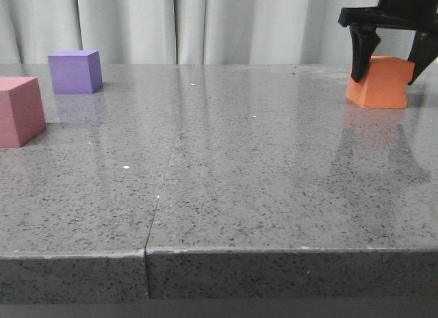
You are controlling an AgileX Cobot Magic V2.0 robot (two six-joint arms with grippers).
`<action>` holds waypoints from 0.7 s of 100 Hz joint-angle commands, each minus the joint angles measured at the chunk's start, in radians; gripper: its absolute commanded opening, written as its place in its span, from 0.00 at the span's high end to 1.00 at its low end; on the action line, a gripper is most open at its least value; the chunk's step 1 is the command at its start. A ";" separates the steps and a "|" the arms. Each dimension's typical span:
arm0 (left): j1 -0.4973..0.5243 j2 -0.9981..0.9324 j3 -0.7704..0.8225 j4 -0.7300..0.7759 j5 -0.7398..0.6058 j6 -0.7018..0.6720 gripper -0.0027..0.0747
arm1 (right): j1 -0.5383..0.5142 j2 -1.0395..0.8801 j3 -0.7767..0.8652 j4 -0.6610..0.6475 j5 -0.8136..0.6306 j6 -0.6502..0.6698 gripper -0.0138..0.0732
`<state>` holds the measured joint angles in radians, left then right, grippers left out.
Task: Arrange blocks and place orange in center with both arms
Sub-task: 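Lower the right gripper and grasp the orange cube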
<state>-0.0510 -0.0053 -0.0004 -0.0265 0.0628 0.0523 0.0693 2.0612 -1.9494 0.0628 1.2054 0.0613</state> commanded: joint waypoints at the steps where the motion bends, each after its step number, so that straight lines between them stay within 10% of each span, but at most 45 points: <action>1: 0.002 -0.029 0.041 -0.005 -0.084 -0.002 0.99 | 0.000 -0.049 -0.034 0.008 -0.021 -0.011 0.18; 32: 0.002 -0.029 0.041 -0.005 -0.084 -0.002 0.99 | 0.000 -0.046 -0.034 0.008 -0.046 -0.011 0.39; 70: 0.002 -0.029 0.041 -0.005 -0.084 -0.002 0.99 | 0.000 -0.046 -0.035 0.019 -0.036 -0.010 0.40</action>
<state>-0.0510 -0.0053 -0.0004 -0.0265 0.0628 0.0523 0.0693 2.0682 -1.9510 0.0694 1.1826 0.0613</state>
